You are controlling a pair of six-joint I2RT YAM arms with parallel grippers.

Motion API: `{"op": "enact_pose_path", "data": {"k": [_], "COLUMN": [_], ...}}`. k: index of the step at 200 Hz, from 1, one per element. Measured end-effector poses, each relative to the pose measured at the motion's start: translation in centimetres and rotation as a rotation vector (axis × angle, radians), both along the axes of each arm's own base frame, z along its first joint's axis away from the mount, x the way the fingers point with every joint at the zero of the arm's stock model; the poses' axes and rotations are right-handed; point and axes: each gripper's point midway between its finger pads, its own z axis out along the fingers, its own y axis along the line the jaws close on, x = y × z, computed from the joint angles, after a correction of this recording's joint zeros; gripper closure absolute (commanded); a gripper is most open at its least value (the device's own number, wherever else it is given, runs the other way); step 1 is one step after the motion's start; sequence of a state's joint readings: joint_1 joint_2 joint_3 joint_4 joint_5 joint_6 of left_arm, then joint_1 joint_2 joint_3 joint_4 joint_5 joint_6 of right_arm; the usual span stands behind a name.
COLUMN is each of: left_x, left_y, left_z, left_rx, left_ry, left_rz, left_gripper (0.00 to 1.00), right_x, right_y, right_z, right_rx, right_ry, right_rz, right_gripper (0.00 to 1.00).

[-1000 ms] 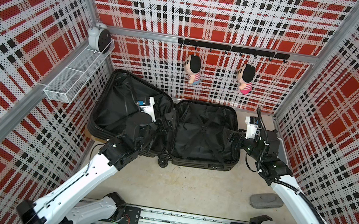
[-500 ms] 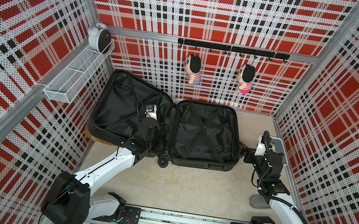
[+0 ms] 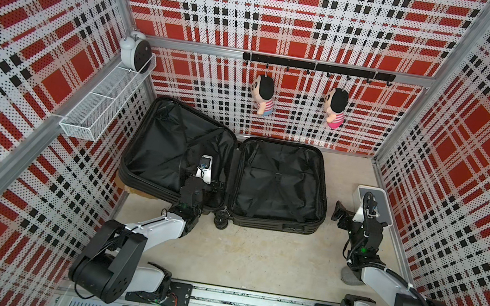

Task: Open the suitcase zippers
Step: Reset both arms

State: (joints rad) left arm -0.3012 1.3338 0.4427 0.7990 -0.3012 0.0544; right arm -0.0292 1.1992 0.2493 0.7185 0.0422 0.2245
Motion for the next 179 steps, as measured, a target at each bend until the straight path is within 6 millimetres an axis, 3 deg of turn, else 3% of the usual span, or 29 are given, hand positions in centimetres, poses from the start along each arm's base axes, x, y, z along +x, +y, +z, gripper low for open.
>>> {"op": "enact_pose_path", "data": {"k": [41, 73, 113, 179], "left_x": [0.2, 1.0, 1.1, -1.2], "left_y": [2.8, 5.0, 4.7, 5.4], "left_z": [0.8, 0.8, 1.1, 2.1], "left_rx": [-0.035, -0.079, -0.080, -0.066], "left_ry": [-0.086, -0.104, -0.125, -0.219], "left_rz": [0.046, 0.076, 0.038, 0.060], "left_gripper": [0.02, 0.02, 0.02, 0.02], "right_x": [0.5, 1.1, 1.3, 3.7], "right_y": [-0.6, -0.7, -0.5, 1.1], "right_z": [-1.2, -0.6, -2.8, -0.5], "right_rx": [-0.029, -0.061, -0.085, -0.126], "right_ry": [-0.027, -0.084, -0.067, -0.114], "right_rz": [-0.027, -0.030, -0.019, 0.059], "right_gripper": [0.00, 0.00, 0.00, 0.00]}}
